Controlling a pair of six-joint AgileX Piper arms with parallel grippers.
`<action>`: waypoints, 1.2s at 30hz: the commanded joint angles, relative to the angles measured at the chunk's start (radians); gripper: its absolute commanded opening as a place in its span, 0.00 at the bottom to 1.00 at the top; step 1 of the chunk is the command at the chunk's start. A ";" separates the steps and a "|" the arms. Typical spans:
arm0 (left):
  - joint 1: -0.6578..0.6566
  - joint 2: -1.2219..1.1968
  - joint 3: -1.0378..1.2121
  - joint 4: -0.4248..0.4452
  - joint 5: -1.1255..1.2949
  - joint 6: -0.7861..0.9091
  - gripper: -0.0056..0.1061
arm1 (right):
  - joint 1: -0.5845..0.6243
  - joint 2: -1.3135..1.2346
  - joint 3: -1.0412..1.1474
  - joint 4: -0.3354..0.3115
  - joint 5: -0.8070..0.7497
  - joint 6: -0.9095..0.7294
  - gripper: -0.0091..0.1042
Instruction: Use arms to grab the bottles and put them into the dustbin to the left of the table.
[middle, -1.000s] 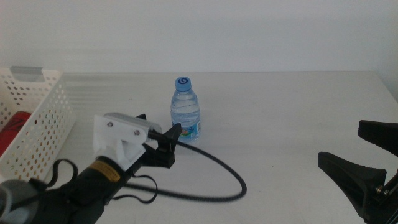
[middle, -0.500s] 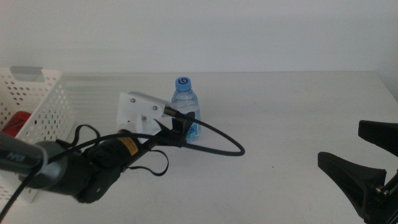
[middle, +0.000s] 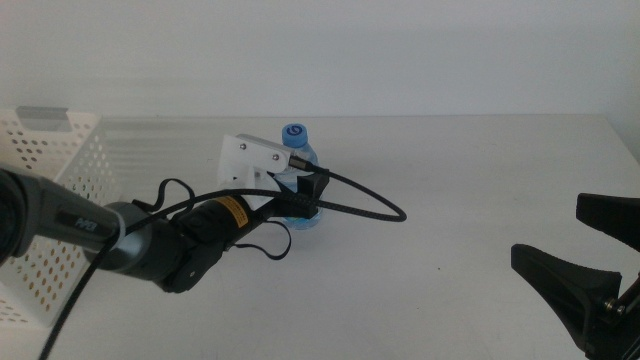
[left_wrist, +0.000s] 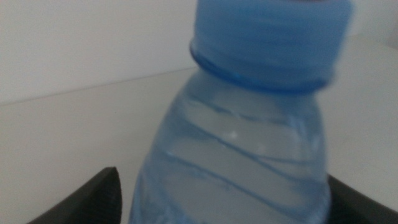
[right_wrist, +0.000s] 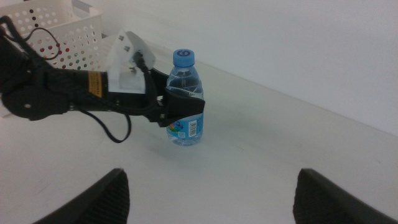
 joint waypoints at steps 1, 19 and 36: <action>0.002 -0.038 -0.051 -0.002 -0.055 -0.016 0.85 | 0.003 -0.001 -0.028 -0.006 -0.077 -0.003 0.73; 0.001 -0.005 -0.070 -0.079 -0.114 0.052 0.67 | 0.003 -0.001 -0.028 -0.006 -0.077 -0.003 0.73; 0.001 -0.327 0.049 -0.102 0.120 0.092 0.01 | 0.003 -0.001 -0.028 -0.006 -0.077 -0.003 0.73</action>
